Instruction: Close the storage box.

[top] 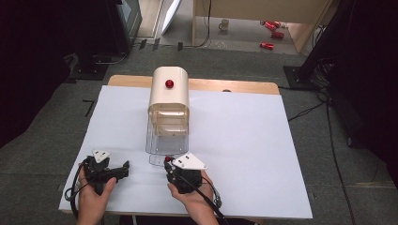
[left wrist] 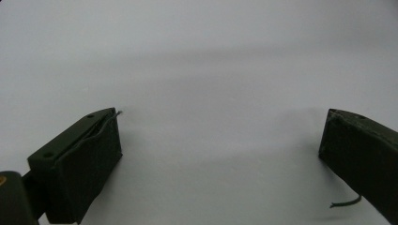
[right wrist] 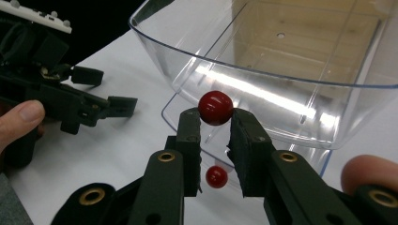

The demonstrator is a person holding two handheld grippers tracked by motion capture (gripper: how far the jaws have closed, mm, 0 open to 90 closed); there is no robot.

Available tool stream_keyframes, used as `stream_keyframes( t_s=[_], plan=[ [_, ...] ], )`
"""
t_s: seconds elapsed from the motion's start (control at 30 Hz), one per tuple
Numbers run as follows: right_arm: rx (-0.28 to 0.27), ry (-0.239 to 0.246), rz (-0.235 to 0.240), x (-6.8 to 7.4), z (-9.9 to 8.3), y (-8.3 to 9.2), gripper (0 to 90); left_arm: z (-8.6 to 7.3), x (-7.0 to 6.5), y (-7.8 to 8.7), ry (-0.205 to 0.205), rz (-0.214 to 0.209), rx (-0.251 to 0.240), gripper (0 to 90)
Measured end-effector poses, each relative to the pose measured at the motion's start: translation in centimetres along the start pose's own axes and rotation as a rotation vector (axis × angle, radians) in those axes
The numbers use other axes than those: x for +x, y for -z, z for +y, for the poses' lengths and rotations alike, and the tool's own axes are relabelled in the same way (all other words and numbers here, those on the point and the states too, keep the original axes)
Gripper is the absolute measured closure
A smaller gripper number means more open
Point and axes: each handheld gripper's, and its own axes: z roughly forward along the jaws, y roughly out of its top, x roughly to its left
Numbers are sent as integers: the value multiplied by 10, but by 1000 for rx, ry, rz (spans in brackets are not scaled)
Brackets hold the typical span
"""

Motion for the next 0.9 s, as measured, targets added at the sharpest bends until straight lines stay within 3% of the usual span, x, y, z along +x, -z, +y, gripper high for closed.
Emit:
stream_keyframes(
  t_s=[0.9],
  plan=[
    [-31,12,-41,-19,42,-16,760,0,0,0,0,-1,2,0]
  ],
)
